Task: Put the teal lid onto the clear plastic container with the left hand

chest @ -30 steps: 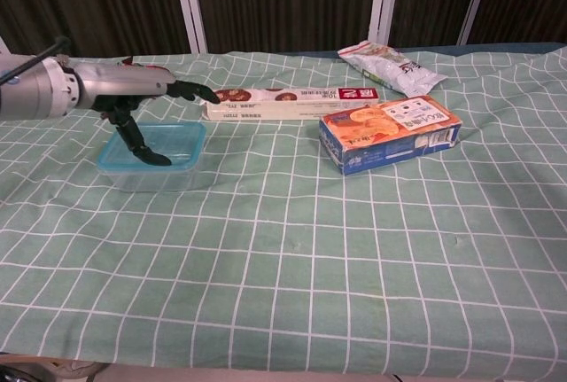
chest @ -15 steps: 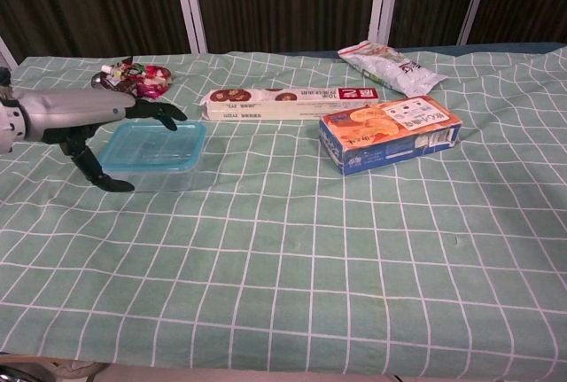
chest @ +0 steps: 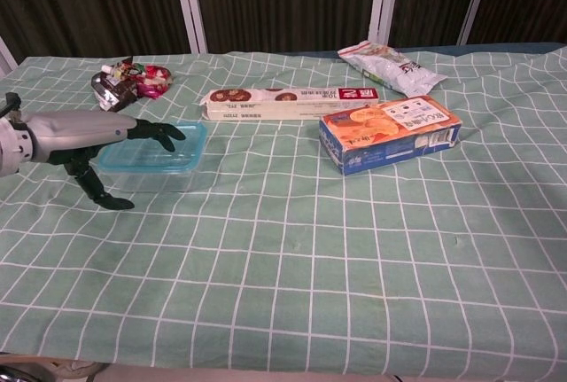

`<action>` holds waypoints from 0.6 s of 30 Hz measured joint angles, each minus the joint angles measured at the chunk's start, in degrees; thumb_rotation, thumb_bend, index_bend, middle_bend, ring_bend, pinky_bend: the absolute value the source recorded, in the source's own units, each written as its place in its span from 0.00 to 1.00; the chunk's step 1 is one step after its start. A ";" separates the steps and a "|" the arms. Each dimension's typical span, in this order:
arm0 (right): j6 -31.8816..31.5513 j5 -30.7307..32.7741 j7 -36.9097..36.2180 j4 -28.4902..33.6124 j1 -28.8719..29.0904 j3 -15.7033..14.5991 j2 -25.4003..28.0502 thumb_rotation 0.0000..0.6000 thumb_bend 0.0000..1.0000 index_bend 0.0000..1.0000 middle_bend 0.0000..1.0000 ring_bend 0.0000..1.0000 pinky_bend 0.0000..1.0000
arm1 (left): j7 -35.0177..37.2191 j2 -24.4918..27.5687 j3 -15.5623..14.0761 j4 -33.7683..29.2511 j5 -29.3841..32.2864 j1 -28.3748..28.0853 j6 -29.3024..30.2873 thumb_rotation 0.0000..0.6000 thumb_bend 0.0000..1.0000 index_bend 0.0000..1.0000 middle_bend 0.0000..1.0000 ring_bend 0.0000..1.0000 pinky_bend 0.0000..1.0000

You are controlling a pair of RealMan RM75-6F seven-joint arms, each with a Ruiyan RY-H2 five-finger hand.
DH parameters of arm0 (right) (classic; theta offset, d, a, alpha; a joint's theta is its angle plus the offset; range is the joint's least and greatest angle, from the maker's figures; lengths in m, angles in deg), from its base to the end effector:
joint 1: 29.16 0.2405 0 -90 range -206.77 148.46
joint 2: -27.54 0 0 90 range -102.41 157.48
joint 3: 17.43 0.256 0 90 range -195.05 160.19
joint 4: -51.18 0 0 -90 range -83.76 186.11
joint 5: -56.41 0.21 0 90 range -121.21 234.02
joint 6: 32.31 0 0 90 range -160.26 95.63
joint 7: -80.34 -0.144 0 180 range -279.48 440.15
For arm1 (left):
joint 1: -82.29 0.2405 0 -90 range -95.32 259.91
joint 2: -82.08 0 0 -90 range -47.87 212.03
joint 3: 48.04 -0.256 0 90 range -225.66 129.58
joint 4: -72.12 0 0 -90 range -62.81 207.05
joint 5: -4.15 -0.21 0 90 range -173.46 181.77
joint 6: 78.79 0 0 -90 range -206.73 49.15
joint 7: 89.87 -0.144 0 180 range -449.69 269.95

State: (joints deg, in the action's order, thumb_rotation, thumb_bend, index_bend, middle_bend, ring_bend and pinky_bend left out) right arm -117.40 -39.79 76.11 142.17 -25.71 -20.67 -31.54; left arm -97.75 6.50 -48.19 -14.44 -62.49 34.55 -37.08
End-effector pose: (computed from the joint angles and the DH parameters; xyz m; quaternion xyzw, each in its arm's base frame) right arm -0.3127 -0.1489 0.1650 0.6653 -0.3811 0.3638 0.5289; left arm -0.1921 0.3410 0.0135 -0.8141 -0.3909 -0.2470 0.3513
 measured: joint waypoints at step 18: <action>-0.43 -0.20 -0.38 -0.01 -0.18 -0.07 0.09 1.00 0.19 0.00 0.01 0.00 0.00 | 4.15 4.39 3.40 -3.21 -3.43 1.93 4.25 1.00 0.41 0.00 0.18 0.00 0.00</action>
State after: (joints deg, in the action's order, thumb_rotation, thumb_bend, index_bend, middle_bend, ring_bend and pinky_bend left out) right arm -117.83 -39.99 75.73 142.16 -25.89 -20.74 -31.46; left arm -93.60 10.89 -44.79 -17.64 -65.92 36.48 -32.83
